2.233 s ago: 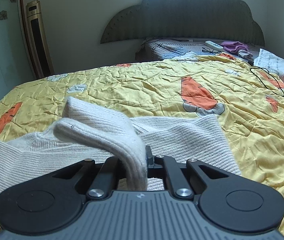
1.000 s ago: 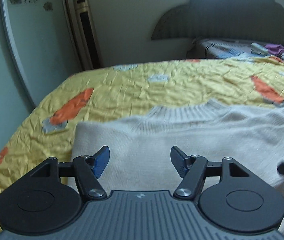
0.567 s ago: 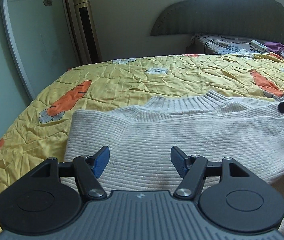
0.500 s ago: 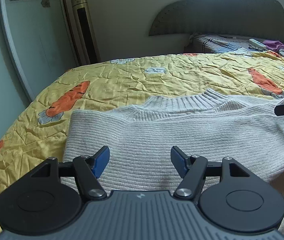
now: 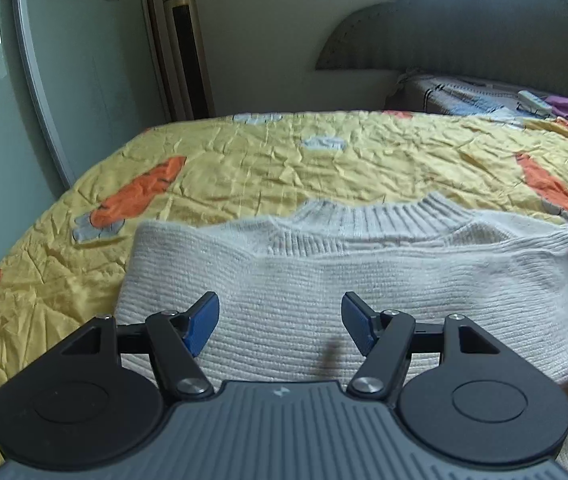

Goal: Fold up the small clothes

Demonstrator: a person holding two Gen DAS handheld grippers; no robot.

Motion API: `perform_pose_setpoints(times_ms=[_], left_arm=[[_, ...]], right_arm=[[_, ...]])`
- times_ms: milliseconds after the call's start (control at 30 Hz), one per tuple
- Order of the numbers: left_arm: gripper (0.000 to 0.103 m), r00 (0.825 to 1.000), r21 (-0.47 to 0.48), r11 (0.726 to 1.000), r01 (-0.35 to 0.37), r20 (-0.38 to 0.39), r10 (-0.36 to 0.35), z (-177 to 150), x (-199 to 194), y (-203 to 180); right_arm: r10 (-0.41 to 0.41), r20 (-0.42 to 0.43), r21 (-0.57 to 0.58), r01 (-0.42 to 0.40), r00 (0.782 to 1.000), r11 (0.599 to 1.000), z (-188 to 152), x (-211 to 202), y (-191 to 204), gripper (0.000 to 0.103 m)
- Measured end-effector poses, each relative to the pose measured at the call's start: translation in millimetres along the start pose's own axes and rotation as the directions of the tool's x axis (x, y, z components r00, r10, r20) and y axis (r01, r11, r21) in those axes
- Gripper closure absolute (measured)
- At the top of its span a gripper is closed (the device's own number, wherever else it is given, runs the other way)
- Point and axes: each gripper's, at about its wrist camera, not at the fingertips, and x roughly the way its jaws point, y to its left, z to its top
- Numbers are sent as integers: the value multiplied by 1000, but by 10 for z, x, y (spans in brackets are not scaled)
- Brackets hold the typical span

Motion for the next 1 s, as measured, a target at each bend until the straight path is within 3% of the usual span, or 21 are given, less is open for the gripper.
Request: perform_pose_setpoints(times_ms=[33,100,200,300,367,433,500,567,667,700,767,833,1000], left_arm=[[36,1000,-5,1000,4,-12,-4,-15,27,0],[36,1000,-9,1000,5,-15,-5,-43,35,9],[36,1000,4,1000,1,-4,-1,-66,11,3],[36,1000,3,1000,11,-7,-11,-74,0,0],[36,1000,11,1000,9,-15,-8,-84,8,-17],[36,1000,16,1000,3,-19,-3,-96,4,-21],[36,1000,15,1000,8,-19,-8,-108,-38,0],[36,1000,13,1000,14,-16,-14,-125,-88,28],[35,1000,15,1000,9,-26,-9,-161,-108,51],[32,999,20,1000,4,-35,-3,-178,-101,52],[31,999,28,1000,-12,-47,13,-212,-119,67],[30,999,14,1000,-10,-43,11,-250,-213,126],[30,999,2,1000,19,-35,-19,-467,-586,337]], right_arm=[[-44,-19,-7,44,999,999,-27,44,3,86],[-98,30,10,97,995,995,-104,-72,29,71],[-89,131,42,84,987,996,-172,-401,122,53],[33,73,-54,-30,997,998,-267,-461,317,39],[-16,0,-125,16,1000,992,-333,-313,419,22],[-42,-38,-114,37,998,993,-352,-210,380,20],[-25,-18,-23,25,1000,999,-306,-323,319,21],[1,27,-18,-1,1000,1000,-311,-474,349,19],[-20,-32,-101,17,999,995,-400,-425,460,3],[-33,-62,-120,26,998,992,-448,-367,471,2],[-25,-56,-52,22,998,998,-478,-405,407,1],[-9,-46,19,10,999,1000,-476,-563,370,2],[66,-24,34,-65,998,997,-663,-1051,430,2]])
